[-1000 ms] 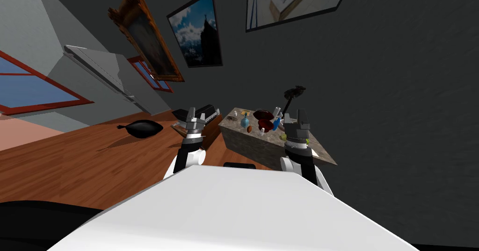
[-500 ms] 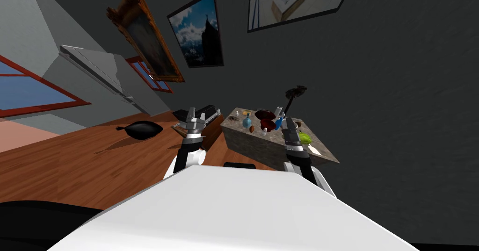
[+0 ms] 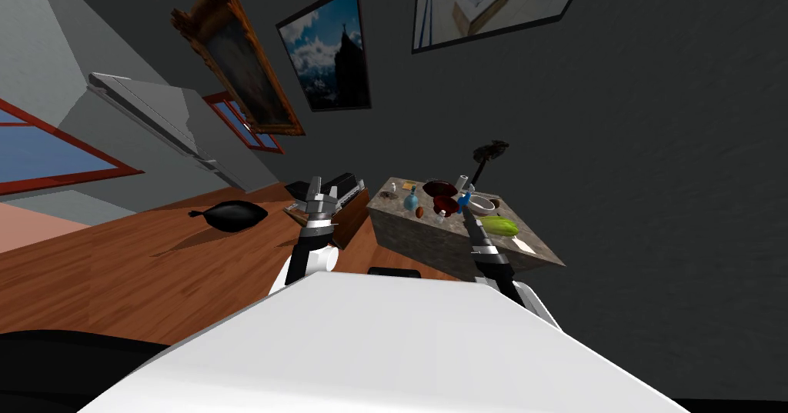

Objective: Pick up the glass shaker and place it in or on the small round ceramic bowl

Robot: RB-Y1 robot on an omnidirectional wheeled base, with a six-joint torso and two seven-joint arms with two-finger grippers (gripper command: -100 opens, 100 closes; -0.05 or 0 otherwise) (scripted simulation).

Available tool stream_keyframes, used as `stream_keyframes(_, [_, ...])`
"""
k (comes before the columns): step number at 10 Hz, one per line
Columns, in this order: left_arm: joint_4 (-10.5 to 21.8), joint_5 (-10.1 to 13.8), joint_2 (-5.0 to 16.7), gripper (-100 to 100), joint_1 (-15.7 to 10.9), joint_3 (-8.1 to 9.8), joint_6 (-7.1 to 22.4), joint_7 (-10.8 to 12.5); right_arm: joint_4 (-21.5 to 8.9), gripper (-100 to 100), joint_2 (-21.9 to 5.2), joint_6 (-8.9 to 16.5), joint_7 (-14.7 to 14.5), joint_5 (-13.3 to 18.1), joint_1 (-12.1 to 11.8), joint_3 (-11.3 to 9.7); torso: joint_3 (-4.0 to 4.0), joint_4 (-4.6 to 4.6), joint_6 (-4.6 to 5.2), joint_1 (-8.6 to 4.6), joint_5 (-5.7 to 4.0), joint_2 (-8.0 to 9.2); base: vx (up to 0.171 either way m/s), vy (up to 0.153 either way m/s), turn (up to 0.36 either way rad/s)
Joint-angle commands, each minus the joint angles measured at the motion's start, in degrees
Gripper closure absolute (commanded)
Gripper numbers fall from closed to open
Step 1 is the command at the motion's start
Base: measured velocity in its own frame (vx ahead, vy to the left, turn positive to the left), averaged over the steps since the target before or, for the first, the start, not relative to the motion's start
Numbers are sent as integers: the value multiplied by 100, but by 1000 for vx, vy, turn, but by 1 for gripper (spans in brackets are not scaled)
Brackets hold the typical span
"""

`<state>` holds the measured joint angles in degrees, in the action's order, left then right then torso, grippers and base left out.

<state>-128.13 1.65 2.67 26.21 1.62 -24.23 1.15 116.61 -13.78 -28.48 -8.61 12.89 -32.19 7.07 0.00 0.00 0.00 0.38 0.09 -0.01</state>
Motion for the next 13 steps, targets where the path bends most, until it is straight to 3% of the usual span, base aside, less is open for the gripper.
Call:
stream_keyframes(1, [0,0,0,0,0,0,0,0,-159,-100,-114,161,-218,118,-123,34,0,0,0,0,0,0,-6,98,-20])
stream_keyframes(9, [0,0,0,0,0,0,0,0,-1082,-100,-603,639,-829,436,-246,279,-2,-1,-1,-12,-2,-4,7,79,-7])
stream_keyframes(11, [0,0,0,0,0,0,0,0,-1415,-100,-812,859,-998,551,-253,385,-3,-1,-1,-8,-1,-6,26,115,22])
stream_keyframes(13, [0,0,0,0,0,0,0,0,-1525,-100,-888,939,-1046,592,-251,424,-8,-3,-1,11,4,-15,39,104,17])
